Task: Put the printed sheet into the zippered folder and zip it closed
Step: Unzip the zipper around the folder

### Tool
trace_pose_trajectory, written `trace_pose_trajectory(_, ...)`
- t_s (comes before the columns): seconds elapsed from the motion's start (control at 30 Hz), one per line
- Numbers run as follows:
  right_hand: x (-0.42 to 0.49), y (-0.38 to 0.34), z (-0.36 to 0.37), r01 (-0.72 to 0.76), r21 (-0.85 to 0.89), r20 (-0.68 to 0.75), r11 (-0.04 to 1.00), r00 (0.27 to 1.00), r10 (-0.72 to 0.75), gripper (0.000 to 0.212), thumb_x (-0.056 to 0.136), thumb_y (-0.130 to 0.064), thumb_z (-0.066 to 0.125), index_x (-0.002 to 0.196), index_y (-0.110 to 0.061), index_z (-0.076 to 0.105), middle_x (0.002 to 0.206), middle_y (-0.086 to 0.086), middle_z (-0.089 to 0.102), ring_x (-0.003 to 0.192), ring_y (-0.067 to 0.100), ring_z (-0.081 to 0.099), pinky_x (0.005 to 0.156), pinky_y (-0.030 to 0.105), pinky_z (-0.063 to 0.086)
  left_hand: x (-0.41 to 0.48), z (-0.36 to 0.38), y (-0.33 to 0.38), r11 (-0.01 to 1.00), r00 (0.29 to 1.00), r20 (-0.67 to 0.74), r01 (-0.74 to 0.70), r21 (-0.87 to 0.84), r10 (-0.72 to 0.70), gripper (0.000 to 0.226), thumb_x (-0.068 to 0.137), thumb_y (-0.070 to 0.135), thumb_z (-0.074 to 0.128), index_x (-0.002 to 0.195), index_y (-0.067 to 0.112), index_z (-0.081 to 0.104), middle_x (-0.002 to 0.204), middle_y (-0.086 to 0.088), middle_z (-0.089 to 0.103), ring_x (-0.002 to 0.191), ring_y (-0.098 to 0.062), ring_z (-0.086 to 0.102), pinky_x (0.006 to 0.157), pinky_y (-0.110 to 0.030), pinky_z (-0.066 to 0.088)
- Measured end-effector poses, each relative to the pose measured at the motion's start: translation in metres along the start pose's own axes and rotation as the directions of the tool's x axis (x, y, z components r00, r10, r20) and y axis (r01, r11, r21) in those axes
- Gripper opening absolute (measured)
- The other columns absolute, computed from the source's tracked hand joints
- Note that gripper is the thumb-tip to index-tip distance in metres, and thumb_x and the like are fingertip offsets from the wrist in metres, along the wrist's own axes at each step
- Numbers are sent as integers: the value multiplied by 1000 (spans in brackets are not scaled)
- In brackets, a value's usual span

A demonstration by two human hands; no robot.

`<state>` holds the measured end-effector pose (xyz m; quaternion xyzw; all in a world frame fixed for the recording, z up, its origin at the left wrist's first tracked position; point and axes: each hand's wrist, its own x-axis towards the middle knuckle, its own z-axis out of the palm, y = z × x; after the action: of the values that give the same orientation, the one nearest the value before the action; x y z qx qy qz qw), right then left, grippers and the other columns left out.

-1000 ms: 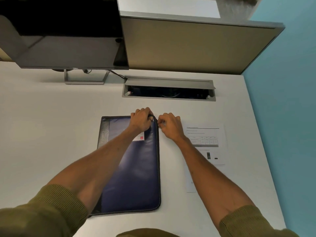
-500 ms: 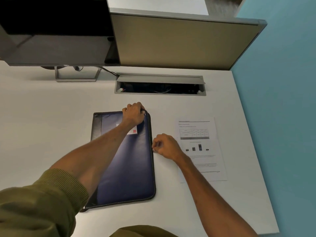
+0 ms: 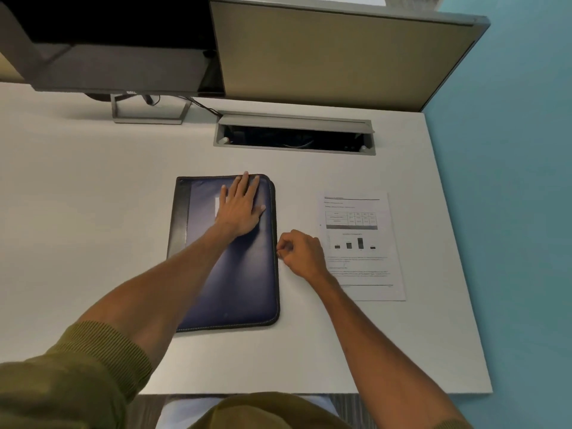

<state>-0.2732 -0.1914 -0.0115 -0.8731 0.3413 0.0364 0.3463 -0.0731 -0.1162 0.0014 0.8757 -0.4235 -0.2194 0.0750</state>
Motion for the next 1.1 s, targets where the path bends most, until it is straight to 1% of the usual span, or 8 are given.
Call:
trace_pose_trajectory(0.07, -3, -2, 2, 0, -31, -22, 1000, 1000, -1, 8, 93, -18, 72, 97, -23, 76, 104, -3, 73, 94, 21, 70, 102, 41, 48, -26, 5, -17, 998, 998, 50, -47, 47, 45, 74, 114, 51, 38, 174, 29, 0, 182, -3, -11, 170, -27, -8, 136, -57, -3)
trace_pose_trajectory(0.13, -7, -2, 5, -3, -35, -46, 999, 999, 1, 8, 95, -17, 70, 100, -22, 75, 107, -2, 72, 95, 23, 70, 103, 41, 45, -53, 10, -36, 996, 999, 47, -19, 92, 15, 71, 114, 53, 34, 174, 34, 0, 182, -2, -10, 170, -28, -7, 136, -57, -3)
trace_pose_trajectory(0.2, -12, -3, 7, -13, -25, -69, 1000, 998, 12, 9, 98, -17, 69, 104, -21, 75, 110, 0, 72, 96, 23, 70, 104, 39, 44, -80, 14, -54, 991, 993, -18, 120, 55, -120, 72, 114, 54, 32, 174, 30, 0, 182, -4, -8, 170, -29, -6, 137, -57, -2)
trace_pose_trajectory(0.27, -16, -4, 8, -22, -21, -89, 1000, 996, 20, 9, 100, -17, 67, 105, -19, 74, 112, 1, 72, 96, 23, 70, 103, 38, 43, -107, 16, -72, 954, 949, -97, 296, -40, -299, 78, 112, 57, 36, 174, 23, 3, 182, -8, -4, 169, -33, 0, 136, -59, 3)
trace_pose_trajectory(0.37, -22, -7, 11, -28, -15, -119, 999, 993, 26, 10, 102, -17, 65, 107, -17, 73, 113, 4, 71, 96, 25, 70, 103, 38, 44, -149, 16, -94, 889, 883, -128, 432, -150, -451, 91, 103, 69, 48, 172, 25, 11, 180, -14, 6, 164, -43, 18, 130, -65, 23)
trace_pose_trajectory(0.53, -31, -14, 14, -49, 16, -167, 999, 985, 51, 10, 104, -18, 65, 109, -14, 73, 116, 8, 70, 99, 26, 70, 103, 37, 47, -203, 28, -97, 949, 948, -45, 314, -24, -315, 103, 83, 95, 49, 166, 56, 1, 178, -10, 11, 157, -44, 32, 115, -67, 44)
trace_pose_trajectory(0.7, -41, -23, 14, -62, 42, -178, 997, 982, 69, 13, 103, -12, 63, 108, -8, 74, 116, 12, 71, 102, 31, 70, 98, 46, 57, -206, 37, -80, 943, 943, -39, 332, 24, -331, 109, 82, 95, 48, 169, 51, -2, 178, -12, 4, 153, -46, 33, 115, -63, 44)
trace_pose_trajectory(1.1, -101, -16, 29, -101, 44, -172, 994, 979, 107, 10, 98, -8, 67, 99, -11, 77, 104, 5, 75, 100, 26, 67, 95, 48, 53, -213, 29, -66, 939, 939, -43, 343, 13, -342, 109, 85, 91, 52, 171, 46, 3, 178, -15, 3, 153, -48, 32, 113, -59, 49)
